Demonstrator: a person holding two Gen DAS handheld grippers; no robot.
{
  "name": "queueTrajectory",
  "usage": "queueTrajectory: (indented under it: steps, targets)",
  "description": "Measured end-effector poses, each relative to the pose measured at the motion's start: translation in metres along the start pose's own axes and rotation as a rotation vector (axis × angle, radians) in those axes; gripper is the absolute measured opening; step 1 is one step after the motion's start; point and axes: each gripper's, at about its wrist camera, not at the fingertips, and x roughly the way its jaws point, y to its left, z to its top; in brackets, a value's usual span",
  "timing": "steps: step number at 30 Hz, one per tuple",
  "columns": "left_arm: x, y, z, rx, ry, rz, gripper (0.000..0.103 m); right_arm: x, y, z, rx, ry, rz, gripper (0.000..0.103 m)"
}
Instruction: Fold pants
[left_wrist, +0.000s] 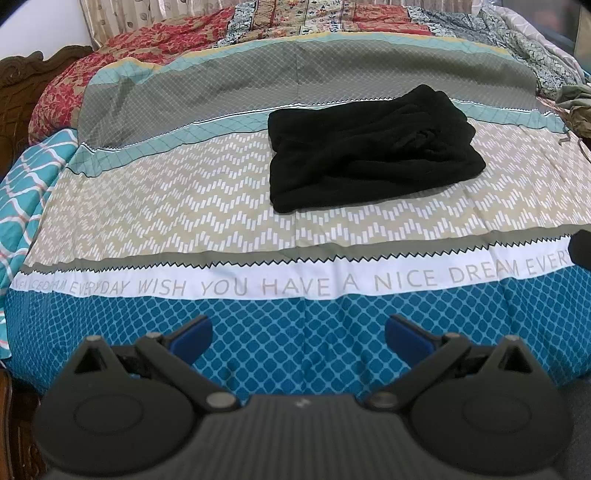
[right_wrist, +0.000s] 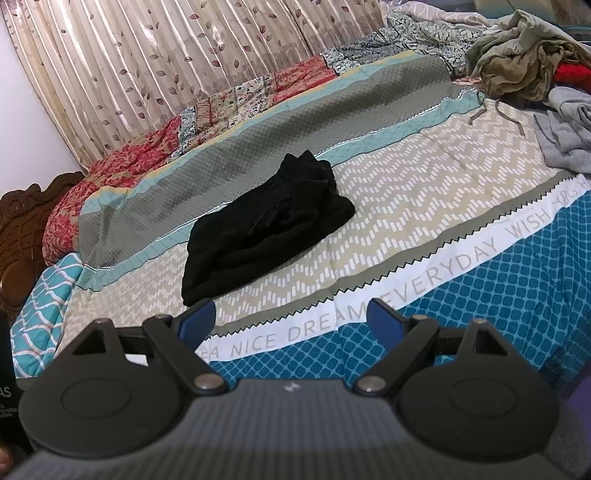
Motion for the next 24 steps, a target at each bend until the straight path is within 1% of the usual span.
queueTrajectory:
  steps: [18,24]
  targets:
    - [0.0045,0.0014,-0.0022,0.0,0.028,-0.007,0.103,0.002,-0.0018,-0.0023,0.009,0.014,-0.003,0.09]
    - [0.0046,0.0013,-0.0027,0.01,0.018,-0.015,0.103,0.0029,-0.0013,-0.0035,0.008,0.018,-0.005,0.09]
